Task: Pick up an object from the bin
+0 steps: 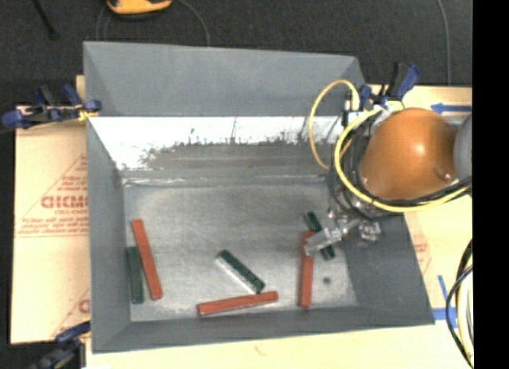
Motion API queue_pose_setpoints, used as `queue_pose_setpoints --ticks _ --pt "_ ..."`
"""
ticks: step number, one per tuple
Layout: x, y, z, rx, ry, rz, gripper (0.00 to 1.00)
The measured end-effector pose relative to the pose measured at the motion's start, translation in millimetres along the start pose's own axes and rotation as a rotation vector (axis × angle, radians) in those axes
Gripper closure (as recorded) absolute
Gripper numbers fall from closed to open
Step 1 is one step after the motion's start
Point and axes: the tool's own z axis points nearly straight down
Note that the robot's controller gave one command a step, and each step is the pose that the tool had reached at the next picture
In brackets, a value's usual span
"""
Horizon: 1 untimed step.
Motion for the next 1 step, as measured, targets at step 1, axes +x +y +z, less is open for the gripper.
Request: queue_pose_setpoints --ticks 1 --pt "-5.7 -28.0 23.8 -0.003 0.003 -0.534 1.00"
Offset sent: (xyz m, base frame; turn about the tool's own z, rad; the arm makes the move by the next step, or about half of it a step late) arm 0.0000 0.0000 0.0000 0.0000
